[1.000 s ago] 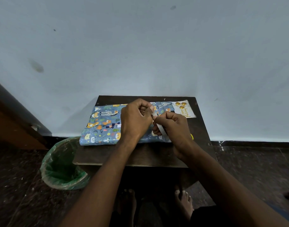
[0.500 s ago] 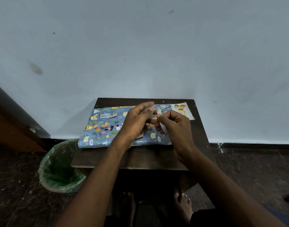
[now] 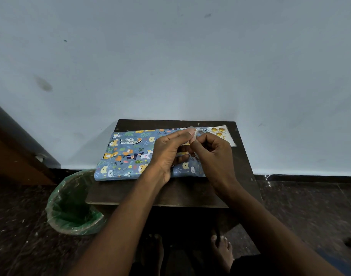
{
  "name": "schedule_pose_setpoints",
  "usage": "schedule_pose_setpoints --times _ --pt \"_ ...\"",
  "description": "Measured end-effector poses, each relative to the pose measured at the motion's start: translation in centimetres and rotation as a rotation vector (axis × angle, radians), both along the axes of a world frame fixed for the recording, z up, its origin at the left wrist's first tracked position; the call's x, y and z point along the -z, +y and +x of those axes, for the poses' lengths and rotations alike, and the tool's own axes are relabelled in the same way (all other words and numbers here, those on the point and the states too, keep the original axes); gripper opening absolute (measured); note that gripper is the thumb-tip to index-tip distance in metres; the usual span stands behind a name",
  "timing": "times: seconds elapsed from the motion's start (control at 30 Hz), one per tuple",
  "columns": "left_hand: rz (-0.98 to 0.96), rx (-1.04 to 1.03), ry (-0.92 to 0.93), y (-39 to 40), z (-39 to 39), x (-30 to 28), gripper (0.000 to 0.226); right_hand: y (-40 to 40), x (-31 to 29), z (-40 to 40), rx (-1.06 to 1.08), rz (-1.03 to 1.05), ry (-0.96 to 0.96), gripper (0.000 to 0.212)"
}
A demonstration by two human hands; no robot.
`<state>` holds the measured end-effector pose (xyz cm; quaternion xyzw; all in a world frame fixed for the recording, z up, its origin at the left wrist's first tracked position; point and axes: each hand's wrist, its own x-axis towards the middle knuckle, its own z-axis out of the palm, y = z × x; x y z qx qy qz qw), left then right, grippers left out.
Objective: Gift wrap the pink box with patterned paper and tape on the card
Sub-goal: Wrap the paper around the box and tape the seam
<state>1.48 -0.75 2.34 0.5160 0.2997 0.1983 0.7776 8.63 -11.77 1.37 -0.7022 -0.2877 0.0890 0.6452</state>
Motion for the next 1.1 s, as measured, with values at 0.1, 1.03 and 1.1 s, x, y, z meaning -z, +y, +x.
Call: schedule_pose_setpoints --times 0.1,1.03,1.1 --pt "-0.008 -0.055 -0.017 -0.2 0.2 0.1 0.019 0.0 -0.1 0.0 -0.006 -0.001 0.001 0.028" --pt "0.064 -0.164 -0.103 0.3 0.9 0.8 0.008 -0.5 -1.4 0.2 -0.051 -0.136 0.114 0.032" --pt "0.054 -0.165 -0.093 0.1 1.0 0.9 0.011 -0.6 -1.7 0.2 -0.033 -0.158 0.139 0.034"
